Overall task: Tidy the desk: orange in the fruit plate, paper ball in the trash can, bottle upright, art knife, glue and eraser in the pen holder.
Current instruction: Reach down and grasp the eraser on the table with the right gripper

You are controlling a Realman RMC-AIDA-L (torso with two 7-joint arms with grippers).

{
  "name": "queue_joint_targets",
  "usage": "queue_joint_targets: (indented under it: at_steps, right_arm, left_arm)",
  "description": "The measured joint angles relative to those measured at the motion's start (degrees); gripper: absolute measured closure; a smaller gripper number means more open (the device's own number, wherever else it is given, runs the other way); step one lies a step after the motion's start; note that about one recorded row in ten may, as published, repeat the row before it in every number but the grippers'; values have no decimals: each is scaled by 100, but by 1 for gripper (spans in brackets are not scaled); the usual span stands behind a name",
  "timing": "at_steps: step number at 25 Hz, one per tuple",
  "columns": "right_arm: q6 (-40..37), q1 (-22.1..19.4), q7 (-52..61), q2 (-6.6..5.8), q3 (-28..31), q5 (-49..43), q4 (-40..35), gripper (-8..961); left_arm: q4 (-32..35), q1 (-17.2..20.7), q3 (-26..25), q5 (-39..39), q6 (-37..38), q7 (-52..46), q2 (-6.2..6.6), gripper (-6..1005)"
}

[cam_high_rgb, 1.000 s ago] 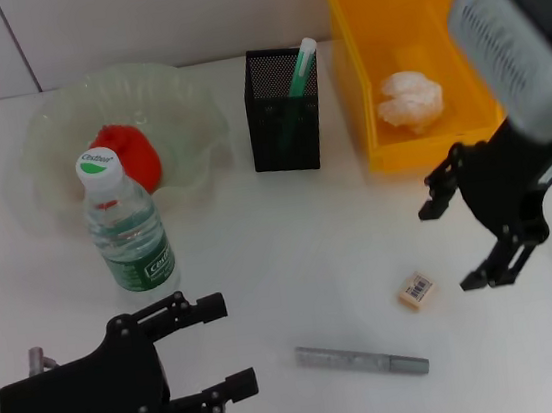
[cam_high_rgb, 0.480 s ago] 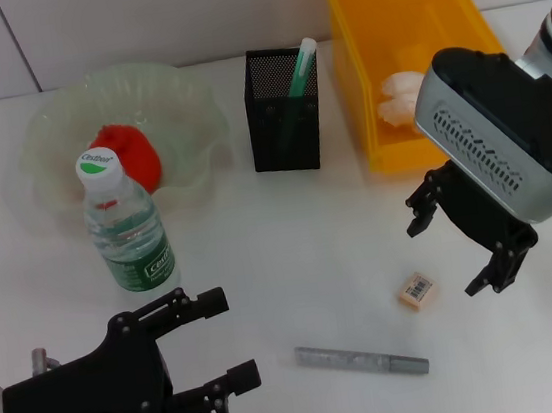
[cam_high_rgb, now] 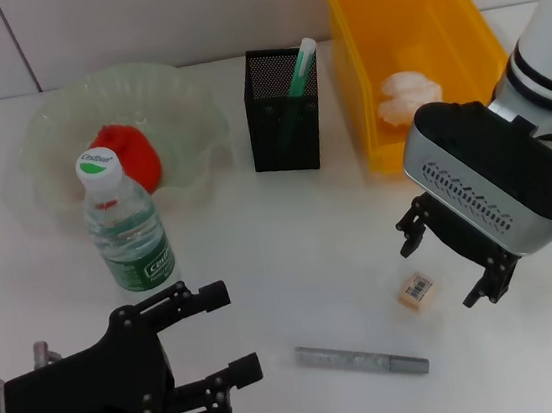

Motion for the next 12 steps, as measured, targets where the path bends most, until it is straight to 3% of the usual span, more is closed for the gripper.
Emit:
queue_joint_targets:
  at_steps: [12]
  right_arm:
    - [626, 351, -243, 37, -17, 102, 987, 155]
  left_arm:
    - [-78, -4, 32, -67, -15, 0, -16, 185]
